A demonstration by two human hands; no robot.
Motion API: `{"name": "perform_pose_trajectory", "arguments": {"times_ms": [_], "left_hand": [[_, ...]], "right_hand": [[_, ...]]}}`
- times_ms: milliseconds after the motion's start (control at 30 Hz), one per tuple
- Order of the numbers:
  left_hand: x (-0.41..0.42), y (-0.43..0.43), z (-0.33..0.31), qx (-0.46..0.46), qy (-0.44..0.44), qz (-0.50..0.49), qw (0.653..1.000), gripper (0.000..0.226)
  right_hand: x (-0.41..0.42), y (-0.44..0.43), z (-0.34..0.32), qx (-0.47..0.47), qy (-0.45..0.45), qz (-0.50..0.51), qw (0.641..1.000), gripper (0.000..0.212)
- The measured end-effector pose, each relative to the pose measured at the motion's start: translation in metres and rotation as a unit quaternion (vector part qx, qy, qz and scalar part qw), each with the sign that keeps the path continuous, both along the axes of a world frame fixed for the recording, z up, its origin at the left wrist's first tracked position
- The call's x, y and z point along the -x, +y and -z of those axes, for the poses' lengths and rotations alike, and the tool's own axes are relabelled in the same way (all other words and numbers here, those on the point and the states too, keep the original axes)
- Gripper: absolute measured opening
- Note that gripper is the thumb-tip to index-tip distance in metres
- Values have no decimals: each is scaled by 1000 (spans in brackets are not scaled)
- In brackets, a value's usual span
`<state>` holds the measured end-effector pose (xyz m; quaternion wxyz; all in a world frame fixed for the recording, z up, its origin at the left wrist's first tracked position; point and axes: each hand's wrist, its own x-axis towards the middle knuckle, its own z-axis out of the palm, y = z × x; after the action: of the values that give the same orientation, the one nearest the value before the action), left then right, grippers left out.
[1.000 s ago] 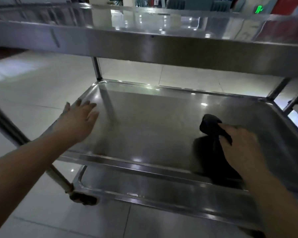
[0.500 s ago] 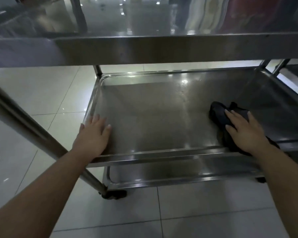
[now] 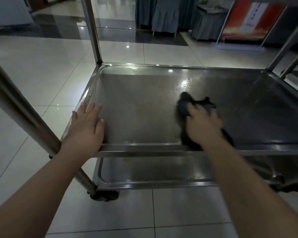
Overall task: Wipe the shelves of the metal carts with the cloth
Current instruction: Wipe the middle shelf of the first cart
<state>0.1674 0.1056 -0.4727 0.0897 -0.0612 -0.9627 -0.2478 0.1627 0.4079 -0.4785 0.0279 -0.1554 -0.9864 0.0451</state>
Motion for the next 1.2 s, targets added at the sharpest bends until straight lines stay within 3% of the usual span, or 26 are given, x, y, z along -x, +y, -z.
{"name": "perform_pose_trajectory", "arguments": {"times_ms": [67, 167, 333, 433, 633, 767, 833, 967, 1100, 1200], "left_hand": [[0, 0, 0, 3, -9, -1, 1000, 49], [0, -1, 0, -2, -24, -3, 1000, 50], [-1, 1, -5, -24, -60, -28, 998, 50], [0, -1, -4, -16, -60, -32, 998, 49], [8, 1, -10, -45, -82, -58, 994, 48], [8, 5, -14, -84, -50, -70, 993, 44], [7, 3, -12, -98, -40, -73, 992, 44], [5, -1, -12, -153, -42, -94, 983, 43], [7, -1, -9, -166, -31, -94, 981, 44], [12, -3, -4, -171, -21, -83, 982, 49]], "right_hand": [[11, -74, 1, -14, -27, -47, 998, 56], [12, -161, -2, 63, -29, -144, 987, 59], [17, -154, 3, 109, 3, -230, 967, 54], [37, -71, 15, 85, 6, -187, 979, 54], [10, 118, -8, 50, 18, 9, 999, 50], [12, 155, -11, 66, 0, 143, 988, 51], [26, 136, -13, 78, -12, 161, 984, 54], [69, 46, -20, 78, -36, 76, 993, 59], [87, -98, -16, 38, -27, -93, 995, 59], [73, -194, -6, 69, -17, -215, 974, 59]]}}
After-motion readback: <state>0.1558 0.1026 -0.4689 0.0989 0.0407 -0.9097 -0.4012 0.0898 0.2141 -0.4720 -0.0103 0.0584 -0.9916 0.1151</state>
